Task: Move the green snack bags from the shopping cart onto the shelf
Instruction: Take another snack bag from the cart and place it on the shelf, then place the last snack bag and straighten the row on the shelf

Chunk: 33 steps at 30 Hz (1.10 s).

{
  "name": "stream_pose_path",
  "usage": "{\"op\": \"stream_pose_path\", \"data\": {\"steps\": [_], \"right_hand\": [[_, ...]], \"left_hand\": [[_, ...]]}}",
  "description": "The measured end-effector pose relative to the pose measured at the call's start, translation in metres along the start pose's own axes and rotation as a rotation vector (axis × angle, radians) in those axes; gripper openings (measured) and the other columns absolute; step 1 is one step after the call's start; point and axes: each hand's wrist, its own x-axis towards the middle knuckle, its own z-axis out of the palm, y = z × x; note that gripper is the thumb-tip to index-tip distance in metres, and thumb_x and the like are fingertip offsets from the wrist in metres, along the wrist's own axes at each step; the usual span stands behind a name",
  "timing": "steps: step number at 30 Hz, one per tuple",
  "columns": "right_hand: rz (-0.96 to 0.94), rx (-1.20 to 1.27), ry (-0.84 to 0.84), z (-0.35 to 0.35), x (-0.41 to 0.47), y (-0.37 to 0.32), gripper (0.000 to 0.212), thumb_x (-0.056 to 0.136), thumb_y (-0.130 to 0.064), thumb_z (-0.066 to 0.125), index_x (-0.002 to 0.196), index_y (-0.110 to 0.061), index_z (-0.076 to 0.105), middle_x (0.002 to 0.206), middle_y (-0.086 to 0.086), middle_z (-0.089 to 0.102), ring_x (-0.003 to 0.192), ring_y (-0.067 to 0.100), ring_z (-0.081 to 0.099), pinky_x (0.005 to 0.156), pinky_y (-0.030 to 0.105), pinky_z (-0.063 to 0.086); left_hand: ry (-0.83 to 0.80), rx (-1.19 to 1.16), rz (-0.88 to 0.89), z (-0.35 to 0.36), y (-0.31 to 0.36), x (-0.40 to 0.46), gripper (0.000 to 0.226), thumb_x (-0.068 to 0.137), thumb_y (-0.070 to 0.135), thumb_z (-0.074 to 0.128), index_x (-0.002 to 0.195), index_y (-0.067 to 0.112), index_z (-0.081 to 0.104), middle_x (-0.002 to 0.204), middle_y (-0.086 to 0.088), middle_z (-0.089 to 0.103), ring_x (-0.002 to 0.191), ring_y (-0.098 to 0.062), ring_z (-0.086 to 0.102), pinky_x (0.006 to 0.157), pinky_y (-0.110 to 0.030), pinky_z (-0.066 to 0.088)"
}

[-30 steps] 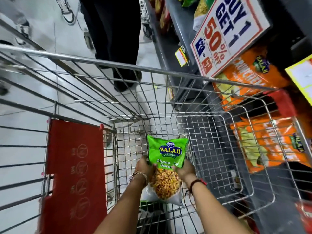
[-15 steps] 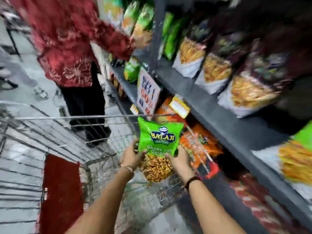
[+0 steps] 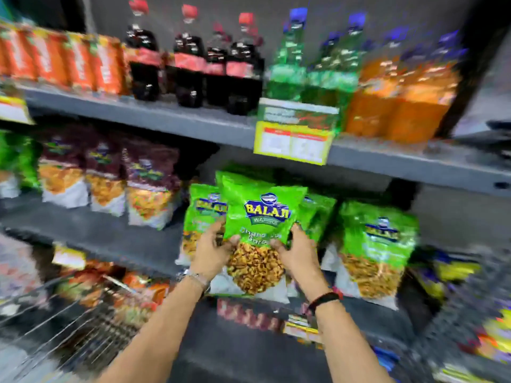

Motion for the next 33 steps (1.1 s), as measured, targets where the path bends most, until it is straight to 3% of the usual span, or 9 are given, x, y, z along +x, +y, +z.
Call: {"op": "stream_pose_path", "data": {"steps": [8, 10, 13, 17, 20, 22, 24, 31, 33], "right_hand": [[0.224, -0.003, 0.186, -0.074, 0.021, 0.107, 0.040, 0.085, -0.020, 0.062, 0.116, 0.002, 0.047, 0.097, 0.023, 0.062, 0.099, 0.035, 0.060, 0.076, 0.036, 0.044], [0.259, -0.036, 0.167, -0.068, 0.025, 0.132, 0.041, 0.084, -0.017, 0.063, 0.115, 0.004, 0.047, 0.088, 0.022, 0.059, 0.089, 0.032, 0.060, 0.070, 0.035, 0.040], [0.267, 0.022, 0.139, -0.052, 0.016, 0.162, 0.048, 0.080, -0.007, 0.065, 0.123, 0.002, 0.044, 0.121, 0.024, 0.059, 0.112, 0.034, 0.056, 0.089, 0.035, 0.043], [0.283, 0.264, 0.059, -0.033, -0.010, 0.192, 0.065, 0.071, -0.004, 0.076, 0.124, -0.007, 0.039, 0.122, 0.012, 0.054, 0.113, 0.017, 0.050, 0.086, 0.003, 0.039], [0.298, 0.228, -0.031, -0.014, -0.021, 0.205, 0.072, 0.064, -0.012, 0.081, 0.123, -0.014, 0.040, 0.123, 0.008, 0.054, 0.116, 0.019, 0.049, 0.093, 0.025, 0.043], [0.278, 0.197, 0.000, -0.007, -0.023, 0.209, 0.069, 0.063, -0.012, 0.080, 0.122, -0.015, 0.043, 0.124, 0.012, 0.057, 0.120, 0.025, 0.051, 0.097, 0.037, 0.044], [0.268, 0.201, 0.058, -0.011, -0.025, 0.212, 0.064, 0.065, -0.009, 0.078, 0.120, -0.013, 0.046, 0.122, 0.011, 0.059, 0.117, 0.023, 0.053, 0.096, 0.036, 0.044], [0.282, 0.232, 0.196, -0.055, -0.032, 0.231, 0.055, 0.072, 0.001, 0.072, 0.120, -0.006, 0.046, 0.103, 0.004, 0.058, 0.103, 0.014, 0.052, 0.084, 0.026, 0.039], [0.301, 0.179, 0.145, -0.059, -0.034, 0.240, 0.053, 0.074, 0.002, 0.070, 0.121, -0.003, 0.045, 0.105, 0.007, 0.060, 0.101, 0.011, 0.051, 0.081, 0.021, 0.036]], "left_hand": [[-0.248, 0.036, 0.035, 0.142, 0.007, 0.012, 0.062, 0.077, -0.006, 0.059, 0.132, 0.008, 0.032, 0.128, -0.011, 0.045, 0.119, -0.018, 0.041, 0.092, -0.013, 0.031], [-0.282, 0.078, 0.007, 0.161, -0.012, 0.009, 0.069, 0.077, -0.003, 0.059, 0.133, 0.020, 0.026, 0.128, -0.014, 0.050, 0.118, -0.026, 0.049, 0.098, -0.031, 0.042], [-0.307, 0.221, -0.033, 0.178, -0.043, -0.005, 0.071, 0.078, -0.002, 0.059, 0.136, 0.012, 0.021, 0.131, -0.025, 0.049, 0.111, -0.038, 0.054, 0.093, -0.045, 0.046], [-0.326, 0.337, -0.053, 0.183, -0.071, -0.025, 0.077, 0.076, 0.006, 0.064, 0.137, 0.004, 0.018, 0.119, -0.028, 0.056, 0.107, -0.041, 0.055, 0.083, -0.037, 0.045], [-0.333, 0.357, -0.085, 0.182, -0.078, -0.028, 0.062, 0.078, 0.008, 0.063, 0.129, -0.001, 0.031, 0.079, -0.001, 0.059, 0.082, -0.026, 0.057, 0.065, -0.030, 0.036], [-0.339, 0.384, -0.070, 0.183, -0.077, -0.027, 0.045, 0.078, 0.009, 0.064, 0.117, -0.001, 0.042, 0.072, -0.005, 0.056, 0.079, -0.027, 0.057, 0.068, -0.035, 0.042], [-0.327, 0.381, -0.059, 0.183, -0.073, -0.030, 0.042, 0.078, 0.009, 0.064, 0.113, -0.002, 0.044, 0.069, -0.012, 0.056, 0.072, -0.027, 0.056, 0.064, -0.037, 0.042], [-0.374, 0.216, 0.067, 0.226, -0.057, -0.038, 0.047, 0.080, 0.003, 0.060, 0.123, 0.004, 0.043, 0.088, -0.012, 0.059, 0.080, -0.016, 0.061, 0.059, -0.002, 0.038], [-0.421, 0.233, 0.021, 0.238, -0.063, -0.040, 0.046, 0.080, 0.002, 0.059, 0.123, 0.004, 0.043, 0.090, -0.009, 0.059, 0.076, -0.013, 0.058, 0.055, -0.006, 0.037]]}}
